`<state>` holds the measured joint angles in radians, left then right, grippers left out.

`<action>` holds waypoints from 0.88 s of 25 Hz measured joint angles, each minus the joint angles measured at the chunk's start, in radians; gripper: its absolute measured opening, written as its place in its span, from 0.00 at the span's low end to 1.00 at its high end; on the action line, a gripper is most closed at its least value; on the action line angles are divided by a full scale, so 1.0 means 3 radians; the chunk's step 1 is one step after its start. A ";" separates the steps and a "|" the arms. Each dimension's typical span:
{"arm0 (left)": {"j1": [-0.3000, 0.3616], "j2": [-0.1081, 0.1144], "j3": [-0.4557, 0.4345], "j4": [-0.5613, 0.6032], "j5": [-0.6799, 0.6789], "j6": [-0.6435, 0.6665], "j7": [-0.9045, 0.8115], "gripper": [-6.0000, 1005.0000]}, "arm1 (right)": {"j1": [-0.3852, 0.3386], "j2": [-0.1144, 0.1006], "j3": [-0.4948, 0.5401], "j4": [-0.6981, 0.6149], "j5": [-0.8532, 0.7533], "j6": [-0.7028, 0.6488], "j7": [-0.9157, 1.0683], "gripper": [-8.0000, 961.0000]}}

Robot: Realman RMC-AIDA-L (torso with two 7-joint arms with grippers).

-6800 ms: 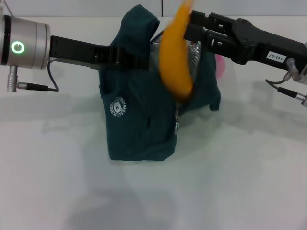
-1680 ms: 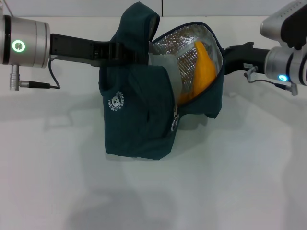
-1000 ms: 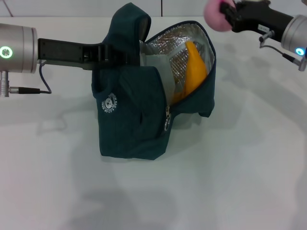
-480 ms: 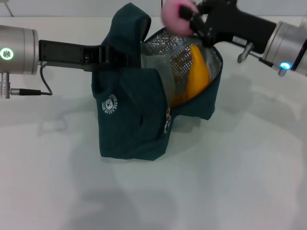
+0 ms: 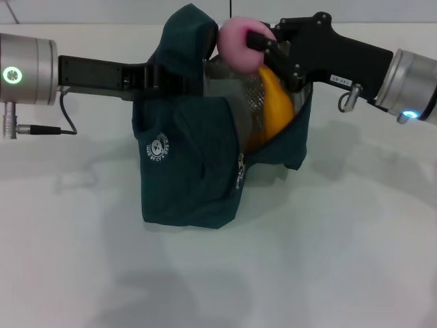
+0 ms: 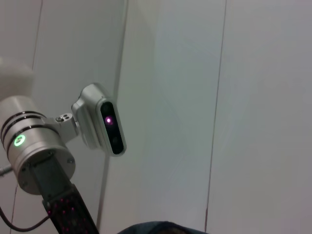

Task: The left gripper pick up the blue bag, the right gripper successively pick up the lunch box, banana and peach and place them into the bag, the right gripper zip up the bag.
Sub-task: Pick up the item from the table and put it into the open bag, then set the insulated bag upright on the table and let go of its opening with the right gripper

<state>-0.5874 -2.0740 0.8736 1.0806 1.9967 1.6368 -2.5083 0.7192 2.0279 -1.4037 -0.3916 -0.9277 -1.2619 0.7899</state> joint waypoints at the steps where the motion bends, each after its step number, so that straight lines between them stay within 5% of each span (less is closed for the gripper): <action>1: 0.0000 0.0000 0.0000 0.0000 0.0000 0.0000 0.0000 0.04 | -0.0015 0.0000 0.0000 -0.0012 -0.0004 -0.0017 0.0004 0.16; 15: 0.0024 0.0000 -0.0008 -0.0003 0.0000 0.0000 -0.0009 0.04 | -0.0112 -0.0001 -0.0058 -0.0025 0.0053 -0.0051 0.0023 0.22; 22: 0.0031 0.0000 -0.0017 -0.0013 0.0000 0.0000 -0.0002 0.04 | -0.0173 -0.0020 0.0002 -0.0036 0.0267 -0.0055 0.0035 0.60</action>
<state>-0.5782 -2.0739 0.8687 1.0768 1.9965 1.6367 -2.5090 0.6673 2.0220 -1.4032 -0.4024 -0.8475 -1.2783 0.8003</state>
